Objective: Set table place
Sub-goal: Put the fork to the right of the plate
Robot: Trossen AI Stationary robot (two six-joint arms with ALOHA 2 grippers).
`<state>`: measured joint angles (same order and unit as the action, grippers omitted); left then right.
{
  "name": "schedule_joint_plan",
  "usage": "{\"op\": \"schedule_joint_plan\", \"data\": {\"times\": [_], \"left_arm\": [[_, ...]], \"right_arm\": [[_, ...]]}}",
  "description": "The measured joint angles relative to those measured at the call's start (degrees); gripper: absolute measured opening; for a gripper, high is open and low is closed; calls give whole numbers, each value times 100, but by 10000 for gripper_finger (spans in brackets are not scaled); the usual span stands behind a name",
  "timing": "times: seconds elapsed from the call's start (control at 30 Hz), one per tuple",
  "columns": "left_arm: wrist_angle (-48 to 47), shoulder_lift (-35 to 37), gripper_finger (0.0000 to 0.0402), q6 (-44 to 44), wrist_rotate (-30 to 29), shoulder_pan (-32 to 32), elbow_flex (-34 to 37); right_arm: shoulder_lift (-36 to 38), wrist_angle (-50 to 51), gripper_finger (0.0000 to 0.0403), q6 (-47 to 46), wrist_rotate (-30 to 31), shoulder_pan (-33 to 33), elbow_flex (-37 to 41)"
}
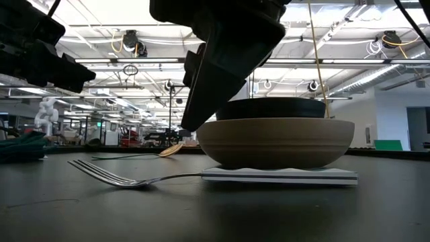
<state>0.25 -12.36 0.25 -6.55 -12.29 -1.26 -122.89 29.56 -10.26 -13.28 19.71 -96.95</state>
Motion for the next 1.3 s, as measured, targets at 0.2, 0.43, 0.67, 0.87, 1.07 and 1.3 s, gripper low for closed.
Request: {"op": "schedule_joint_plan", "data": {"times": [0.2, 0.43, 0.67, 0.87, 1.07, 1.3], "left_arm": [[0, -1, 58, -45, 0, -1, 0], [0, -2, 58, -57, 0, 0, 0], [0, -2, 58, -55, 0, 1, 0], [0, -2, 58, -55, 0, 1, 0], [0, -2, 58, -48, 0, 0, 0], [0, -2, 58, -42, 0, 0, 0]], "right_arm": [[0, -151, 116, -22, -2, 71, 0], [0, -193, 116, -22, 0, 67, 0], [0, -197, 116, -61, 329, 104, 0], [0, -492, 116, -245, 449, 142, 275], [-11, -620, 116, -517, 448, 142, 551], [-11, -808, 116, -557, 428, 142, 551]]}}
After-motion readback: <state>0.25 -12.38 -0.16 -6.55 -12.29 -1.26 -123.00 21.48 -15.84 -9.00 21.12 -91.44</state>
